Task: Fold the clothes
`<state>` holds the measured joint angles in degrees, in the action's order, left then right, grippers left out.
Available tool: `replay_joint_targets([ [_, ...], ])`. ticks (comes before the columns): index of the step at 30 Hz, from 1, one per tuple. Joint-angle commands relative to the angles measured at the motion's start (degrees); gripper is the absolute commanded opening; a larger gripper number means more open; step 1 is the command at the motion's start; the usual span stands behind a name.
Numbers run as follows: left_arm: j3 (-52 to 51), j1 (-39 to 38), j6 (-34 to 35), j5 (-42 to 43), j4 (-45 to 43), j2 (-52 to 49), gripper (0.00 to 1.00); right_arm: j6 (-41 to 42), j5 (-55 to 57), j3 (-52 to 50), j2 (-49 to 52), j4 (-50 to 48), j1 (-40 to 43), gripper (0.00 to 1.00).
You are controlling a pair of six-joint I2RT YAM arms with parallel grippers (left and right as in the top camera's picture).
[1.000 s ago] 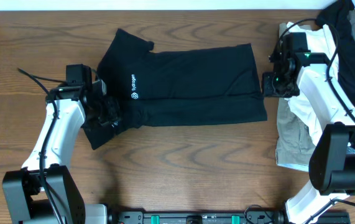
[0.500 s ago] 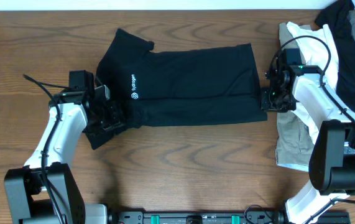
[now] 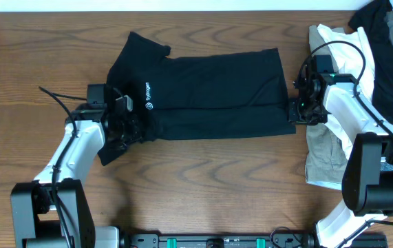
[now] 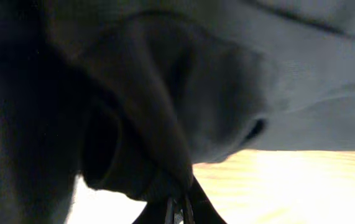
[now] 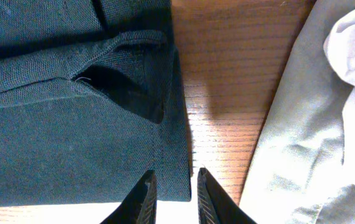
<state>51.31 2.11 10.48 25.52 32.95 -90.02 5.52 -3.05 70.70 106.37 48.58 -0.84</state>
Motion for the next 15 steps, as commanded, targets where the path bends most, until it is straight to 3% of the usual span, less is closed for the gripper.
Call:
replay_joint_targets([
  [1,4.09,0.42,0.44,7.02,-2.40,-0.02,0.06,-0.02,-0.24,-0.33,-0.26,0.07,-0.35,0.21],
  [4,7.30,1.33,2.84,6.78,-8.31,0.42,0.06,-0.02,-0.24,-0.33,-0.26,0.26,-0.35,0.21],
  [7,7.85,2.78,10.25,3.54,-16.35,0.39,0.07,-0.04,-0.22,-0.33,-0.26,0.39,-0.35,0.21],
  [8,7.85,3.21,13.22,1.20,-17.64,0.31,0.14,-0.04,-0.22,-0.33,-0.26,0.46,-0.35,0.21],
  [10,7.85,3.69,17.14,-2.01,-17.66,0.26,0.48,-0.04,-0.24,-0.33,-0.26,0.57,-0.35,0.21],
  [15,7.82,3.56,15.72,-2.23,-10.27,0.15,0.57,-0.04,-0.24,-0.33,-0.26,0.59,-0.35,0.21],
])
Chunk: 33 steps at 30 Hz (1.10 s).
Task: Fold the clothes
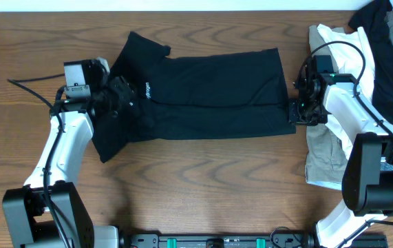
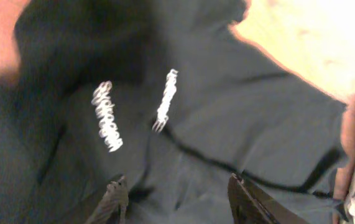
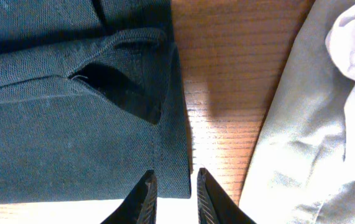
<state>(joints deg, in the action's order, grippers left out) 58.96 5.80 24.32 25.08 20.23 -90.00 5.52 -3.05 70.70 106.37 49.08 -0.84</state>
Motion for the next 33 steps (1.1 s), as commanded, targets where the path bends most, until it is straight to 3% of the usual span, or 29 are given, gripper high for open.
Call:
replay_joint_targets([
  [1,0.17,-0.13,1.29,-1.79,4.48,0.13,0.57,-0.04,-0.22,-0.33,-0.26,0.07,-0.35,0.21],
  [8,-0.04,-2.64,-2.54,-1.55,15.98,0.13,0.49,-0.04,-0.24,-0.33,-0.26,0.09,-0.35,0.21],
  [12,-1.38,-5.68,-3.39,-3.72,15.08,0.02,0.51,-0.04,-0.24,-0.33,-0.26,0.20,-0.35,0.21],
  [16,-3.65,-7.34,0.37,-9.60,13.49,-0.39,0.52,-0.07,-0.22,-0.33,-0.26,0.85,-0.35,0.21],
  [29,-5.62,-7.93,2.78,-5.09,1.27,-9.40,0.51,-0.46,-0.22,-0.33,-0.26,1.33,-0.31,0.21],
  [32,-5.60,-7.93,2.80,-1.97,-1.84,-10.45,0.42,-0.46,-0.22,-0.33,-0.26,1.40,-0.31,0.21],
  [33,-5.60,-7.93,2.80,-1.44,-2.58,-10.43,0.31,-0.46,-0.24,-0.33,-0.26,1.49,-0.31,0.21],
])
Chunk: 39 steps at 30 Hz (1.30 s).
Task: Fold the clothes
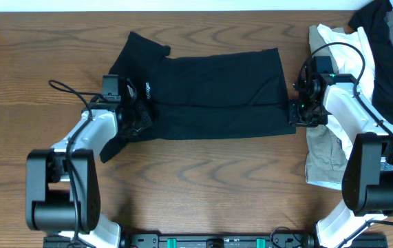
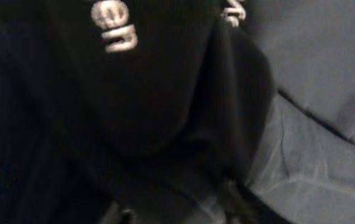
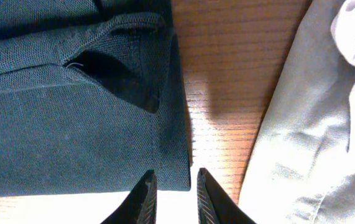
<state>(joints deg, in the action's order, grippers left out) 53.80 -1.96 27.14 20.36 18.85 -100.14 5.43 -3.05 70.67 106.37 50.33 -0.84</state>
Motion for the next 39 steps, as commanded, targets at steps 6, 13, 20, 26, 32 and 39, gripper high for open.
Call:
replay_joint_targets([
  [6,-0.09,-0.15,0.00,7.67,-2.73,1.49,0.06,-0.39,-0.20,-0.31,-0.26,0.20,-0.31,0.21],
  [13,0.33,-0.11,1.09,10.95,-5.92,7.96,0.06,-0.39,-0.20,-0.31,-0.26,0.20,-0.31,0.20],
  [20,0.33,-0.11,1.09,1.29,-14.97,9.88,0.15,-0.37,-0.22,-0.31,-0.26,0.26,-0.31,0.20],
  [26,0.33,-0.11,1.07,-1.81,-14.23,9.88,0.17,-0.37,-0.22,-0.31,-0.26,0.28,-0.31,0.20],
  [32,0.33,-0.13,1.05,-1.81,-8.66,9.88,0.17,-0.37,-0.22,-0.31,-0.26,0.28,-0.31,0.20],
  [39,-0.35,-0.17,-0.13,-1.79,-1.75,9.22,0.24,-0.37,-0.22,-0.31,-0.26,0.22,-0.31,0.20],
])
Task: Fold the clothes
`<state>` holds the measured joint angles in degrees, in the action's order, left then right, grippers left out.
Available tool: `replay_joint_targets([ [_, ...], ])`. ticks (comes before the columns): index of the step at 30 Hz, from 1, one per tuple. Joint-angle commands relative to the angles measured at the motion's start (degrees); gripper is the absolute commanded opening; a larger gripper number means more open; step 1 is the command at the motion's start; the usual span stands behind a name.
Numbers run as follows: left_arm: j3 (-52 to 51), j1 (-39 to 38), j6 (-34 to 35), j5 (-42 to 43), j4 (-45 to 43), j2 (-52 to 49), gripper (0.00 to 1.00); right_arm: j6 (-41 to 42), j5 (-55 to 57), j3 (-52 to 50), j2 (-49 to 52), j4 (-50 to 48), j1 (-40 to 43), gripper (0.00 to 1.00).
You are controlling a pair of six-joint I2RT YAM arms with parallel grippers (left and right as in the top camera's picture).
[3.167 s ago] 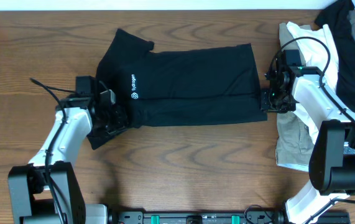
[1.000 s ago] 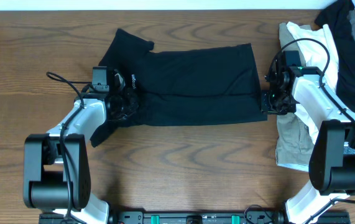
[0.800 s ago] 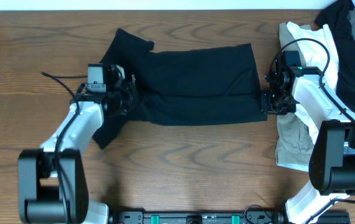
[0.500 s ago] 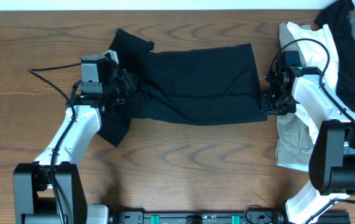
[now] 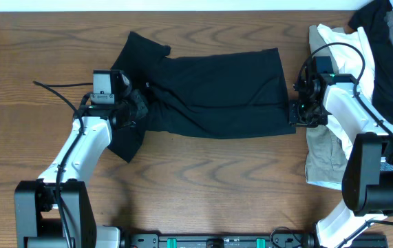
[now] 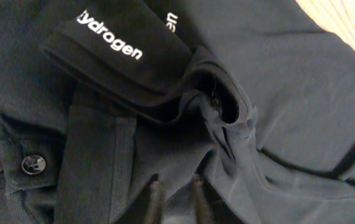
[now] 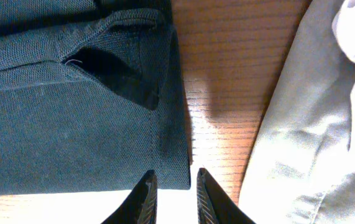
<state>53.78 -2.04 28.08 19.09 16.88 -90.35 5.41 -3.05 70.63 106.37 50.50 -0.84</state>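
Observation:
A black polo shirt (image 5: 217, 96) lies lengthwise across the table, its collar end to the left. My left gripper (image 5: 139, 109) is at that collar end. In the left wrist view its gripper (image 6: 176, 194) is shut on a fold of the shirt (image 6: 276, 74), just below a flap with white lettering (image 6: 112, 45) and right of a button (image 6: 33, 164). My right gripper (image 5: 294, 116) stands at the hem's lower right corner. In its wrist view the right gripper (image 7: 173, 190) is narrowly open over the flat hem corner (image 7: 71, 124).
A pile of white and beige garments (image 5: 334, 148) lies at the right edge, close beside my right arm, with a dark garment (image 5: 389, 48) behind it. Beige cloth (image 7: 314, 112) shows right of the hem. Bare wooden table (image 5: 217, 179) runs along the front.
My left gripper has narrowed from wide open to shut on a fold near the collar, and sits slightly farther back. The shirt's left end has bunched. My right gripper has stayed put.
My left gripper was first shut in dark cloth at the shirt's lower left. Then it was open above the lettering near the collar, then open and pressed close to the fabric, and now it pinches a fold there. The right gripper stayed over the hem corner throughout.

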Motion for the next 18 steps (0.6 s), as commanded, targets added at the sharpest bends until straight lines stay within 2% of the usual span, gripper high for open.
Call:
replay_joint_targets([
  [1,-0.33,-0.09,-1.07,-0.48,0.15,-0.66,0.25,-0.35,-0.22,-0.26,-0.26,0.07,-0.31,0.20],
  [4,-0.33,-0.22,-1.44,0.37,-2.45,-1.09,0.33,-0.35,-0.22,-0.26,-0.26,0.17,-0.31,0.21],
  [8,-0.33,-1.01,-1.38,1.40,-4.57,-1.88,0.34,-0.35,-0.22,-0.26,-0.26,0.26,-0.31,0.21],
  [15,-0.44,-2.82,-3.02,0.61,10.69,-3.61,0.33,-0.35,-0.22,-0.26,-0.26,0.48,-0.31,0.21],
  [18,-1.42,-2.80,-3.39,-2.56,13.64,-4.11,0.32,-0.35,-0.22,-0.26,-0.26,0.48,-0.31,0.21],
])
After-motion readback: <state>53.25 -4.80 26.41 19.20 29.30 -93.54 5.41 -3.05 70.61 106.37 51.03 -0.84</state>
